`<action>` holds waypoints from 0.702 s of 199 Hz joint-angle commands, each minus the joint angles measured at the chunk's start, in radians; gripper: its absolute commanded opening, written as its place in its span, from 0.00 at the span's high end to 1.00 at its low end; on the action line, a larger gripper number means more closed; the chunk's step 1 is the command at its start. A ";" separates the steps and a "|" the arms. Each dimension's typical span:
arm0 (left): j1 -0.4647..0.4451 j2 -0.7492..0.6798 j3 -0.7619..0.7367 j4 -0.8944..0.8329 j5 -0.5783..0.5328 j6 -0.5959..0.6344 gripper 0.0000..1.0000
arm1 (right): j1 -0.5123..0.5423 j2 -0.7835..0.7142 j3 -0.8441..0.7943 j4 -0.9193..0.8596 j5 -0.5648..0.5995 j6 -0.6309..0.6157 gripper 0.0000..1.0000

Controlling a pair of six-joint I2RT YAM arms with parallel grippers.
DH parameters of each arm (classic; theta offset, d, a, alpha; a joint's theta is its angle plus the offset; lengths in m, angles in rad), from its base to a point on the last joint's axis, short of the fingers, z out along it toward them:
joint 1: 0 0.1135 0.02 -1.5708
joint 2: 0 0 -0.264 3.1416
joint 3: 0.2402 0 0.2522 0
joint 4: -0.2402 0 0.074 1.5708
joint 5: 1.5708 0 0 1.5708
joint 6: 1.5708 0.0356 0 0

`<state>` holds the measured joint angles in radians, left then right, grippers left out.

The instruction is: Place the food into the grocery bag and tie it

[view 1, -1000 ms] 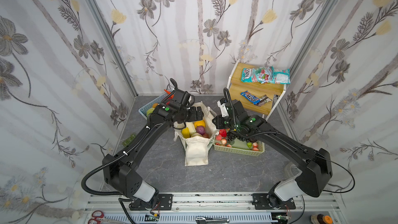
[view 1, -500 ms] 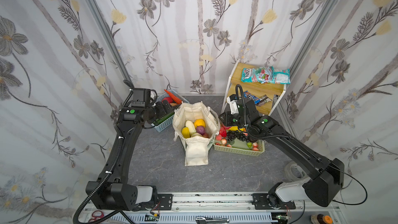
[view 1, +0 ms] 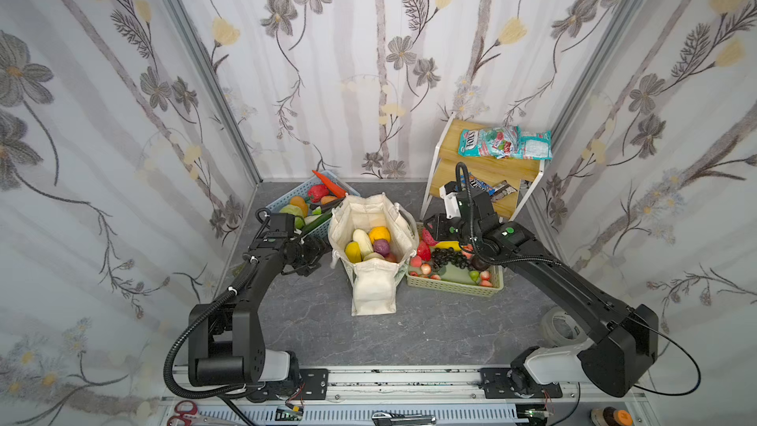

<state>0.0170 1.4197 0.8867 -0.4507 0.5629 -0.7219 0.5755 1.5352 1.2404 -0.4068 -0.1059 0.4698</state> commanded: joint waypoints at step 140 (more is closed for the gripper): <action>-0.035 0.005 -0.119 0.290 0.146 -0.194 0.50 | -0.003 0.021 -0.024 0.031 -0.011 0.003 0.70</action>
<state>-0.0177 1.4551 0.7681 -0.1482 0.6853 -0.9085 0.5716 1.5547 1.2198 -0.4061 -0.1093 0.4698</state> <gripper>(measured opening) 0.505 0.297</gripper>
